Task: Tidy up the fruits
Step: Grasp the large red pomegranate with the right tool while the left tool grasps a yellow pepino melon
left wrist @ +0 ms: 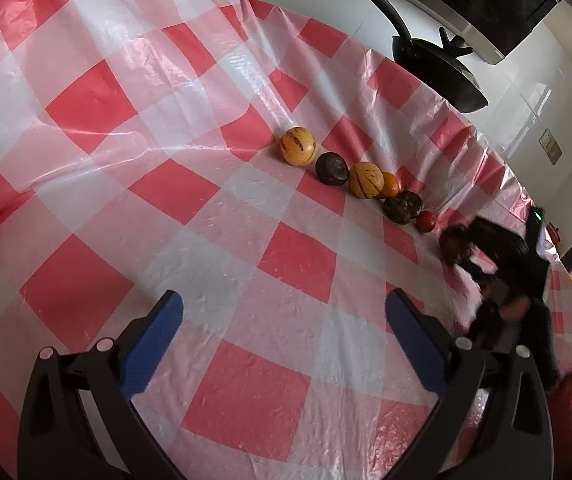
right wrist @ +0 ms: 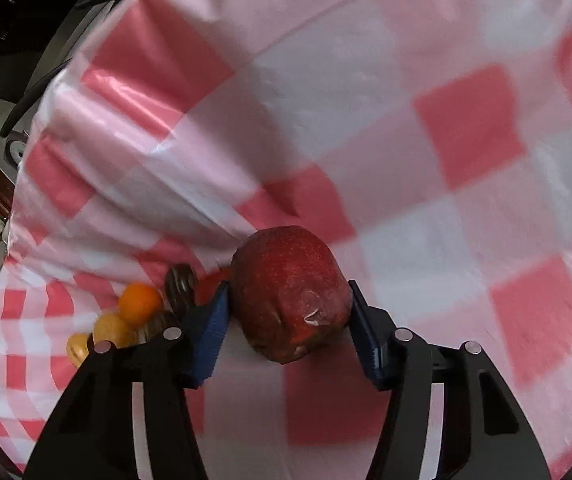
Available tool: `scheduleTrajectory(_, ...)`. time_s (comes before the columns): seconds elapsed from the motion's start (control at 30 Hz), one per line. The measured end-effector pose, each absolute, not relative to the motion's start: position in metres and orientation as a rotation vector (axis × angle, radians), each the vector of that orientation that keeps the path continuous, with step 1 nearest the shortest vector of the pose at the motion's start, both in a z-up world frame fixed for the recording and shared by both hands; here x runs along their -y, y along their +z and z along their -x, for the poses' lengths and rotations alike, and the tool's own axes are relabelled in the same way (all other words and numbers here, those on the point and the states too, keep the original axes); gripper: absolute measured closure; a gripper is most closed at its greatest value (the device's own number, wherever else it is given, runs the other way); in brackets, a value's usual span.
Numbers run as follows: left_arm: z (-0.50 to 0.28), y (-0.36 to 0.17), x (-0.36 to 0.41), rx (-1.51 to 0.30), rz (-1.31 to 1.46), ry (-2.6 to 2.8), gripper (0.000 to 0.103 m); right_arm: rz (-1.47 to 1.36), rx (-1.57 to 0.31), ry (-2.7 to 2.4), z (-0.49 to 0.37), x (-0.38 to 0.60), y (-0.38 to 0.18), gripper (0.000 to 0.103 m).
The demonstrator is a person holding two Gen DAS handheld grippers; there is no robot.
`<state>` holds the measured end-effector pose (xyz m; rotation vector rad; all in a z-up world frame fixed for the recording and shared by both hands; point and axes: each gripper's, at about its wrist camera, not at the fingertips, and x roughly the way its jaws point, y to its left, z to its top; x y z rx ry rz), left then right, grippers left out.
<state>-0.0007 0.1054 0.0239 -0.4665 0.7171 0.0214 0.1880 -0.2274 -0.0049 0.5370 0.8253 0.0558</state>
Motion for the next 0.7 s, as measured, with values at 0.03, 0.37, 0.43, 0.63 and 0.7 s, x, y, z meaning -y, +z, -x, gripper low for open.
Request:
scheduleTrajectory(0.03,0.001,0.024,-0.106,-0.717,0.466,0.021,0.002,-0.547,-0.828,0.068,-0.177,0.23,-0.006,0.047)
scheduleTrajectory(0.37,0.0,0.024,-0.106,-0.728,0.46,0.032,0.002,-0.372,-0.852,0.039,-0.163,0.226,-0.003,0.046)
scheduleTrajectory(0.43,-0.001,0.024,-0.106,-0.733,0.458,0.037,0.002,-0.339,-0.854,0.027,-0.17,0.222,-0.002,0.047)
scheduleTrajectory(0.63,-0.005,0.021,-0.103,-0.767,0.448,0.007,0.002,-0.399,-0.842,0.045,-0.143,0.235,-0.003,0.048)
scheduleTrajectory(0.7,-0.008,0.021,-0.098,-0.79,0.424,-0.001,0.002,-0.471,-0.822,0.05,-0.127,0.247,-0.005,0.048)
